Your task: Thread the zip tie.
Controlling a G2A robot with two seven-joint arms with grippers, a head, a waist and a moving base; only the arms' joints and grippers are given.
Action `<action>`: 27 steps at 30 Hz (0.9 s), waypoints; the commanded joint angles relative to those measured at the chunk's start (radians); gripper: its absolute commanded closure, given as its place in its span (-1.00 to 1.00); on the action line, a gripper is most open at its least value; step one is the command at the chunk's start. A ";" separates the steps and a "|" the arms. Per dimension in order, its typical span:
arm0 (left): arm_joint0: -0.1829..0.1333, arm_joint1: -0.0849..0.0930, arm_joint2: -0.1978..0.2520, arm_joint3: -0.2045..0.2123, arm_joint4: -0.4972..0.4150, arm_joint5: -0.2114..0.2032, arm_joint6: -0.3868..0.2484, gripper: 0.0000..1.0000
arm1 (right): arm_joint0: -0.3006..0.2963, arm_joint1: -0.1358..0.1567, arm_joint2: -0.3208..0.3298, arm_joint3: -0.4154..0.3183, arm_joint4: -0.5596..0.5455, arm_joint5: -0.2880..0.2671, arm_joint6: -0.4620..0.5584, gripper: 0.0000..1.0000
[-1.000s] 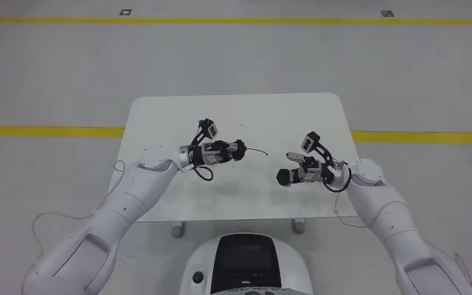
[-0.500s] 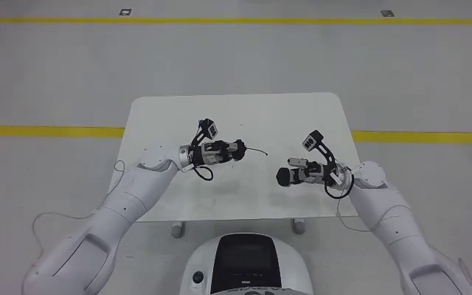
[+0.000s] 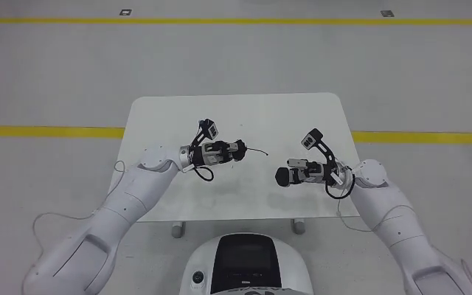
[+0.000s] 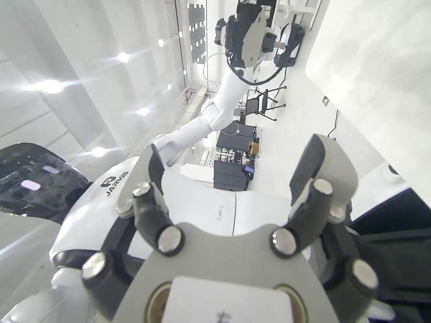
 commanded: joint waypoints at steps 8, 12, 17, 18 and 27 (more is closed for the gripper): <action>0.005 -0.014 0.021 0.041 -0.021 0.022 -0.098 1.00 | -0.026 -0.001 0.015 -0.010 0.036 0.003 -0.036 -1.00; -0.009 -0.032 0.043 0.067 -0.030 0.020 -0.112 1.00 | -0.019 -0.004 0.014 0.014 0.048 0.010 -0.025 -1.00; -0.044 -0.062 0.082 0.095 -0.018 0.030 -0.086 1.00 | -0.009 -0.008 0.014 0.041 0.066 0.009 -0.017 -1.00; -0.053 -0.067 0.090 0.101 -0.008 0.030 -0.076 1.00 | -0.009 -0.008 0.014 0.041 0.066 0.009 -0.017 -1.00; -0.033 -0.068 0.089 0.065 -0.016 0.042 -0.064 1.00 | -0.024 -0.009 0.011 0.018 0.049 0.016 -0.068 -1.00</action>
